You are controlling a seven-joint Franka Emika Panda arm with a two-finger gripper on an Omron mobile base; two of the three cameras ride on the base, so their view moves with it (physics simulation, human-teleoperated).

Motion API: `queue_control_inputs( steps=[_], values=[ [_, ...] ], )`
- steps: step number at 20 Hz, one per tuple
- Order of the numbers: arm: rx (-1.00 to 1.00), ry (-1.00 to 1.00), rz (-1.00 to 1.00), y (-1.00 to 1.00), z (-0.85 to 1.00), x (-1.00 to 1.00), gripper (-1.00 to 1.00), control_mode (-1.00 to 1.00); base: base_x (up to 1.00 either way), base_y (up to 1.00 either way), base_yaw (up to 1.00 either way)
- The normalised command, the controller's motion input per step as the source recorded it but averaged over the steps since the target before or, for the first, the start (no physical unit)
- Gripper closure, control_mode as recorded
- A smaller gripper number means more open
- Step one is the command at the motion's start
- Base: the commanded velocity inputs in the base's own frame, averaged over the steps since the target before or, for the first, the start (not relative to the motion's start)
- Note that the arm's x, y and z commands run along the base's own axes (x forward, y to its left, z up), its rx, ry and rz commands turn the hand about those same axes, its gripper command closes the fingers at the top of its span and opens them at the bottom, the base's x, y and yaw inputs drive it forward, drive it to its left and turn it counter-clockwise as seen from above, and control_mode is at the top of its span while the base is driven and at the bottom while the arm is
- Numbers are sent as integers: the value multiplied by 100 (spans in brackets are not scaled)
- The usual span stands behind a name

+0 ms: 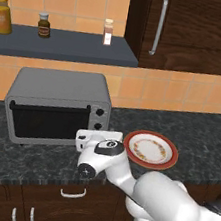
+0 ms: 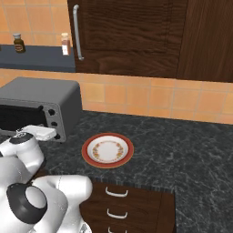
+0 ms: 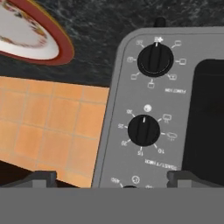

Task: Pick up the kebab skewer and baguette bread, and place them inside the toaster oven. Close the toaster oven door and start by setting the timer.

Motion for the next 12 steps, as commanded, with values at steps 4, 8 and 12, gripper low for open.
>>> queue_control_inputs(
  steps=[4, 8, 12],
  values=[
    [-6, 0, 6, -2, -17, 10, -100, -100, 0, 0, 0],
    [-4, 0, 3, 0, -10, 11, -100, -100, 0, 0, 0],
    [0, 0, 0, 0, 0, 27, -100, -100, 0, 0, 0]
  ],
)
